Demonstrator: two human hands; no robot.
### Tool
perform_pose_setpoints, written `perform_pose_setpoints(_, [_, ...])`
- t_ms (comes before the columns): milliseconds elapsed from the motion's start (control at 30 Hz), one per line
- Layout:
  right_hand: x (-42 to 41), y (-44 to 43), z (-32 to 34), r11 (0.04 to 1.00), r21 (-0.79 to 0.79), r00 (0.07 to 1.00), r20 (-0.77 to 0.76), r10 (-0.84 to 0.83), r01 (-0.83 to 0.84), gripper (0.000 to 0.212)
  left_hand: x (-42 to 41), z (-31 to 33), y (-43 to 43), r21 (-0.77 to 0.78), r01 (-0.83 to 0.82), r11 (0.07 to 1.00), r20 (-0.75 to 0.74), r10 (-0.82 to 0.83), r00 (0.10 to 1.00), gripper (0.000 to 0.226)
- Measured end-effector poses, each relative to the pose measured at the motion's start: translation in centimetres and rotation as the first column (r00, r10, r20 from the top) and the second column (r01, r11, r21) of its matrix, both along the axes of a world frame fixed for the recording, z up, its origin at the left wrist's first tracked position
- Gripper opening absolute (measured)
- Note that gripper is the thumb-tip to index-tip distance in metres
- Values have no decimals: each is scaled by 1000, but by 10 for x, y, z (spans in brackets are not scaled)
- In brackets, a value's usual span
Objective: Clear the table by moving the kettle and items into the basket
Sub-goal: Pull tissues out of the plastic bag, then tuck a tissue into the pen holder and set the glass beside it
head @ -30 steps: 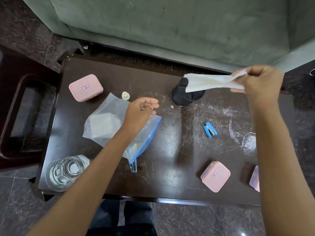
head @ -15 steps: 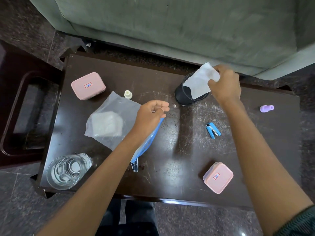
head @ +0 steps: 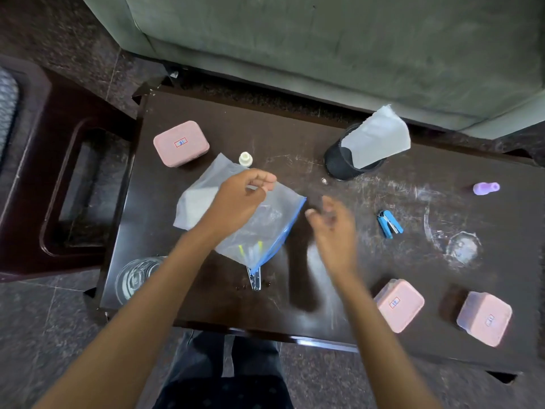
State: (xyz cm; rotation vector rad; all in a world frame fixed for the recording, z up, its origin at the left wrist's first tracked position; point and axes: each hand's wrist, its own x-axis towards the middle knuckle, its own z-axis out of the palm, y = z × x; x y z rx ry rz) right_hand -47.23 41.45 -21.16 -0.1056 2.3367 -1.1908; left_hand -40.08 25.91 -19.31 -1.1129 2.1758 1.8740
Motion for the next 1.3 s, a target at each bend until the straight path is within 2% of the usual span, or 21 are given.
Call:
perform_pose_setpoints(33, [11, -5, -12, 1000, -5, 988, 151, -8, 8, 41, 12, 2, -9, -39, 46, 998, 14, -46, 999, 26])
perform_pose_setpoints(67, [20, -11, -22, 1000, 13, 972, 233, 2, -5, 50, 28, 5, -19, -83, 94, 992, 44, -90, 995, 26])
perform_pose_setpoints(133, [29, -19, -42, 997, 63, 966, 258, 20, -37, 67, 65, 12, -37, -147, 162, 976, 118, -145, 982, 27])
perform_pose_setpoints(233, [30, -31, -56, 999, 42, 974, 224, 20, -30, 81, 119, 18, -51, -230, 252, 940, 253, -192, 948, 25])
perform_pose_setpoints(367, [39, -54, -42, 995, 38, 975, 208, 78, -87, 70, 157, 8, -53, -296, 337, 894, 355, -225, 908, 26])
perform_pose_setpoints(600, [65, -83, -41, 983, 78, 979, 127, 158, -168, 69, 173, -1, -45, -381, 328, 864, 395, -168, 903, 28])
perform_pose_setpoints(733, [80, -96, -41, 977, 82, 976, 110, 190, -199, 73, 186, 3, -29, -432, 370, 823, 535, -97, 840, 76])
perform_pose_setpoints(900, [90, -96, -37, 973, 71, 975, 48, 218, -221, 67, 200, 0, -6, -349, 490, 799, 637, -182, 749, 103])
perform_pose_setpoints(1000, [90, -82, -32, 975, 135, 982, -36, 183, -177, 60, 201, -2, -5, -388, 486, 783, 623, -166, 765, 92])
perform_pose_setpoints(1100, [90, -61, -27, 989, 130, 995, -46, 83, -77, 53, 205, -4, -9, -414, 494, 765, 590, -188, 785, 82])
perform_pose_setpoints(1300, [96, -16, -20, 985, 146, 994, -59, -86, 94, 43, 206, 20, -1, -490, 513, 705, 507, -248, 825, 87])
